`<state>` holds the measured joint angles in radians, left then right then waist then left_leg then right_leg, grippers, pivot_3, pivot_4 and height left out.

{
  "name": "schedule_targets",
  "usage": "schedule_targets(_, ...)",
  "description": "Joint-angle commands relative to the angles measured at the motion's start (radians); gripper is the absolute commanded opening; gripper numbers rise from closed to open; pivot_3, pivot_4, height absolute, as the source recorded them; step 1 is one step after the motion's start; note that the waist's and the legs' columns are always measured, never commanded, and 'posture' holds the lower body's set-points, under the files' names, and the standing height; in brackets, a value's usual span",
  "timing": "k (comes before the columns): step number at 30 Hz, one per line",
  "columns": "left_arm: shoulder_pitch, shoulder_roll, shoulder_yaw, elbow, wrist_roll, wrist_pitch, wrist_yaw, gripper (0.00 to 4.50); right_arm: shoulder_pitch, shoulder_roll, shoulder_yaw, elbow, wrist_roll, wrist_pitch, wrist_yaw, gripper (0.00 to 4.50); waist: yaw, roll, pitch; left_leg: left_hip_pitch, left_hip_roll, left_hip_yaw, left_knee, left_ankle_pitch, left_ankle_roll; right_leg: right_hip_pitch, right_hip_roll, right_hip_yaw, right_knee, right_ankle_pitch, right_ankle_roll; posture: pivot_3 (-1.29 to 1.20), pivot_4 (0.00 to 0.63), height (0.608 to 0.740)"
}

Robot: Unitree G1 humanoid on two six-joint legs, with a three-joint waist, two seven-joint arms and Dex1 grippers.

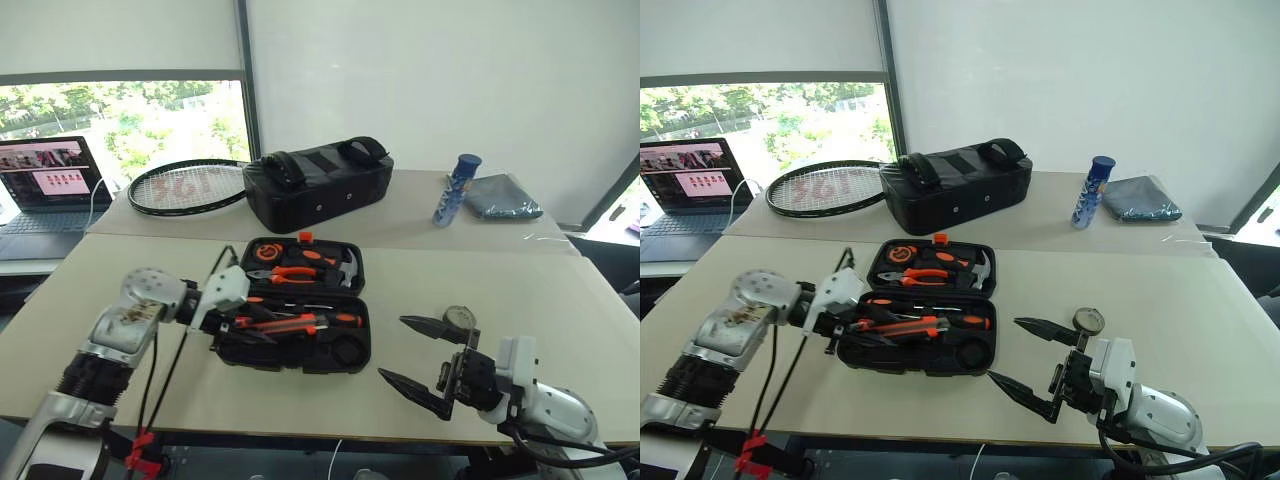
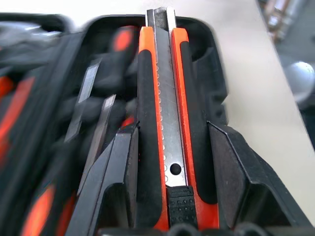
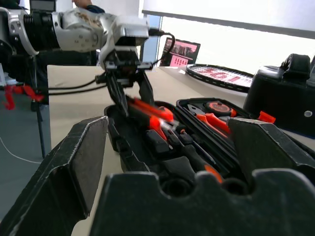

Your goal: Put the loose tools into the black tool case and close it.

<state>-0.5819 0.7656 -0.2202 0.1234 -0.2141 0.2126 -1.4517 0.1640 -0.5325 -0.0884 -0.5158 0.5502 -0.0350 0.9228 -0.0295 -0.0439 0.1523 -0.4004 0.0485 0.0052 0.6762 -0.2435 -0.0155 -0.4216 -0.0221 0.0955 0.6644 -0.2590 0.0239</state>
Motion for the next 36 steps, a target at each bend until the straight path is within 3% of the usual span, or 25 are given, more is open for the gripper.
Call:
schedule_targets(1,-0.033,0.000,-0.022,0.008,0.042,-0.042,-0.002,1.65,0.021,-0.005,-0.009,-0.067,-0.003,0.011,-0.034,4.50,0.002,0.000,0.000,0.000,0.000,0.000,0.000,0.000,0.000,0.000,0.000,0.000,0.000,0.000,0.000,0.00,0.150,0.740)
schedule_targets(14,-0.044,0.017,-0.096,0.063,0.129,-0.129,-0.077,1.65,0.029,-0.005,-0.005,-0.107,-0.020,0.031,-0.094,4.50,0.006,0.000,0.000,0.000,0.000,0.000,0.001,0.000,0.000,0.001,0.000,0.000,0.000,0.000,0.001,0.00,0.150,0.740)
schedule_targets(24,-0.064,0.009,-0.125,0.083,0.164,-0.051,-0.069,1.65,0.005,-0.011,-0.003,-0.093,-0.018,0.034,-0.092,4.50,0.008,0.000,0.000,0.001,0.000,0.000,0.001,0.000,0.000,0.001,0.000,0.000,0.000,0.000,0.001,0.00,0.150,0.740)
schedule_targets(25,-0.059,0.013,-0.119,0.079,0.155,-0.053,-0.076,2.15,0.005,-0.011,-0.005,-0.092,-0.018,0.033,-0.092,4.50,0.009,0.000,0.000,0.001,0.000,0.000,0.001,0.000,0.000,0.001,0.000,0.000,0.000,0.000,0.001,0.00,0.150,0.740)
schedule_targets(30,-0.053,-0.004,-0.060,0.053,0.077,-0.082,-0.090,3.61,0.013,-0.007,-0.004,-0.087,-0.021,0.027,-0.089,4.50,0.009,0.000,0.000,0.001,0.000,0.000,0.001,0.000,0.000,0.001,0.000,0.000,0.000,0.000,0.001,0.00,0.150,0.740)
schedule_targets(36,-0.086,-0.007,-0.006,0.046,0.001,-0.072,-0.115,3.61,0.019,-0.005,-0.004,-0.081,-0.021,0.022,-0.083,4.50,0.010,0.000,0.000,0.000,0.000,0.000,0.001,0.000,0.000,0.001,0.000,0.000,0.000,0.000,0.001,0.00,0.150,0.740)
